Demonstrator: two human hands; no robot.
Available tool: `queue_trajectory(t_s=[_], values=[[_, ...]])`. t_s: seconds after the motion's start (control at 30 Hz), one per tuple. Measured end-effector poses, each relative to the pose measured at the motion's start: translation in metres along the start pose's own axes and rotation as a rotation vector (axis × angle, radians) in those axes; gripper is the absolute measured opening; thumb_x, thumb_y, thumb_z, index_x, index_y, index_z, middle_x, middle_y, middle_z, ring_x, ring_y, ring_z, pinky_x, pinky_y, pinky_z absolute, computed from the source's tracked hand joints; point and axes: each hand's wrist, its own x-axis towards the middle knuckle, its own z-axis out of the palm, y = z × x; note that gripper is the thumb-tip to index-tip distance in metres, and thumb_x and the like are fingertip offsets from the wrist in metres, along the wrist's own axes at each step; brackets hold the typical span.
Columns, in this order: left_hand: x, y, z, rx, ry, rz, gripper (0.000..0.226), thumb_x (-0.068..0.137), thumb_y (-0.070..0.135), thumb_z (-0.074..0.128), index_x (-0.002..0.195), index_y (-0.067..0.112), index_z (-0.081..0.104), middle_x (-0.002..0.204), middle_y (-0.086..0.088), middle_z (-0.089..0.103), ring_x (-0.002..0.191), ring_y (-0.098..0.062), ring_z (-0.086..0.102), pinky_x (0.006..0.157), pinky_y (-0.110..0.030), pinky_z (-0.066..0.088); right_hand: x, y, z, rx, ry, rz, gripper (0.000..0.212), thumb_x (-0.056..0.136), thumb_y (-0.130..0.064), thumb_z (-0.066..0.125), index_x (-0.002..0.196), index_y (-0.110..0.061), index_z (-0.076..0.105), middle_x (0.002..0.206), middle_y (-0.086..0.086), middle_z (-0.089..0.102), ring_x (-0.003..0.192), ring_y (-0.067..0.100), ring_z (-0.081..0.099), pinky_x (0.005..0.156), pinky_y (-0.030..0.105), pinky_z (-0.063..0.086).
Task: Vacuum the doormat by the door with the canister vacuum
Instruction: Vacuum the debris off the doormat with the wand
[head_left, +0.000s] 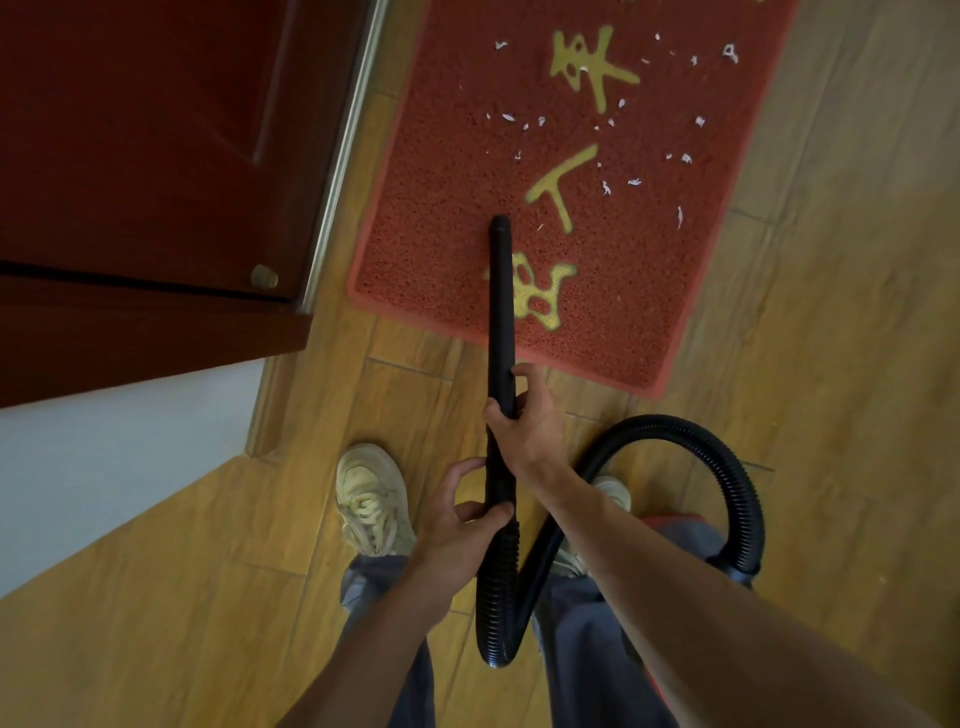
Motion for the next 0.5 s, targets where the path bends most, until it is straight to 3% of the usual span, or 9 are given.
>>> queue_trajectory(t_s=[0.1,0.2,0.33,0.43,0.5], values=[[-0.004,-0.007,0.002,-0.011,-0.011,-0.021,0.046,0.088,0.013,0.070,0.116,0.047,0.055,0.080,-0.005,0.074,0.078,-0.018,0.073,0.082,-0.049,0.059,-0.009,0.008,-0.001,0.001,-0.018,0.027,0.035,0.090,-0.020,0.064,0.119,-0.024,0.046,0.081,0.008,0.063,0.064,0.019,0.061,0.050,0.024,0.044],[-0.008,-0.019,0.004,-0.006,-0.006,-0.054,0.046,0.088,0.012,0.070,0.116,0.046,0.056,0.084,-0.008,0.075,0.074,-0.016,0.072,0.068,-0.038,0.059,-0.020,0.017,-0.003,-0.003,-0.029,0.084,0.036,0.089,-0.019,0.066,0.118,-0.022,0.045,0.078,0.004,0.061,0.064,0.015,0.059,0.052,0.022,0.044],[-0.009,-0.034,0.007,-0.016,0.010,-0.075,0.047,0.087,0.008,0.070,0.114,0.044,0.058,0.082,-0.009,0.075,0.073,-0.019,0.071,0.069,-0.037,0.057,-0.035,0.018,-0.006,0.054,-0.035,0.103,0.034,0.090,-0.010,0.066,0.118,-0.016,0.048,0.075,0.003,0.059,0.057,0.008,0.054,0.050,0.021,0.045],[-0.012,-0.038,0.009,-0.022,-0.003,-0.091,0.047,0.087,0.007,0.070,0.111,0.046,0.058,0.081,-0.008,0.074,0.070,-0.017,0.071,0.061,-0.032,0.056,-0.042,0.020,-0.008,0.066,-0.031,0.080,0.033,0.091,-0.010,0.065,0.116,-0.021,0.047,0.077,0.006,0.061,0.061,0.012,0.058,0.053,0.023,0.049],[-0.012,-0.041,0.010,-0.029,-0.002,-0.107,0.048,0.086,0.007,0.071,0.111,0.046,0.058,0.080,-0.007,0.074,0.067,-0.016,0.071,0.056,-0.029,0.054,-0.044,0.022,-0.008,0.083,-0.048,0.108,0.033,0.091,-0.011,0.064,0.116,-0.022,0.046,0.082,0.010,0.063,0.067,0.021,0.062,0.057,0.032,0.053]])
